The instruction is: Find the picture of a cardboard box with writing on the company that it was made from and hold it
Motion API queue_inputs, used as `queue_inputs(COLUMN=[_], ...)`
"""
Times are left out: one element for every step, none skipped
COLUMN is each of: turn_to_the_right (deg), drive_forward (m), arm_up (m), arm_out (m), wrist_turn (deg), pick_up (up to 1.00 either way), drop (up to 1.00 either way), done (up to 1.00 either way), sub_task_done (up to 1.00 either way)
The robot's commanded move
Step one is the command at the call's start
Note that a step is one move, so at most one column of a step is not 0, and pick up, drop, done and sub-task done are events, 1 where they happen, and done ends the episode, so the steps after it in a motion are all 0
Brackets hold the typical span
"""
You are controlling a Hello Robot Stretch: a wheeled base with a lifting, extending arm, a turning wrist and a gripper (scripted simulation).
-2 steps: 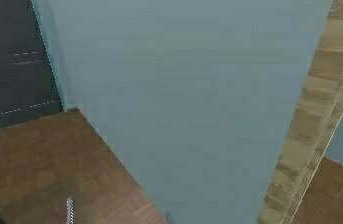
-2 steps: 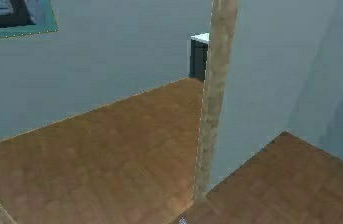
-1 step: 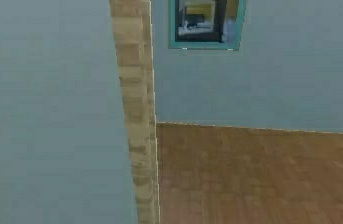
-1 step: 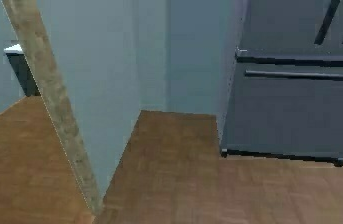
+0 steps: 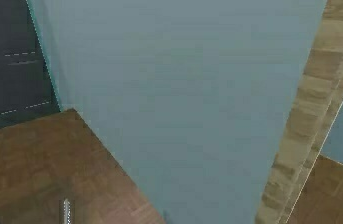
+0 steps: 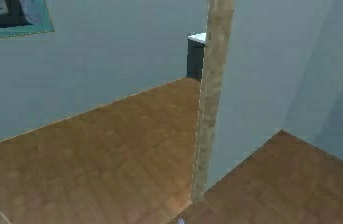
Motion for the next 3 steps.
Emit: queue_inputs(turn_to_the_right=[45.0,24.0,0.0], drive_forward=[0.00,0.00,0.15], arm_up=[0.00,0.00,0.00], arm_out=[0.00,0.00,0.00], wrist_turn=[0.0,0.0,0.0], pick_up=[0.00,0.00,0.00], drop=[0.00,0.00,0.00], done=[0.00,0.00,0.00], sub_task_done=[0.00,0.00,0.00])
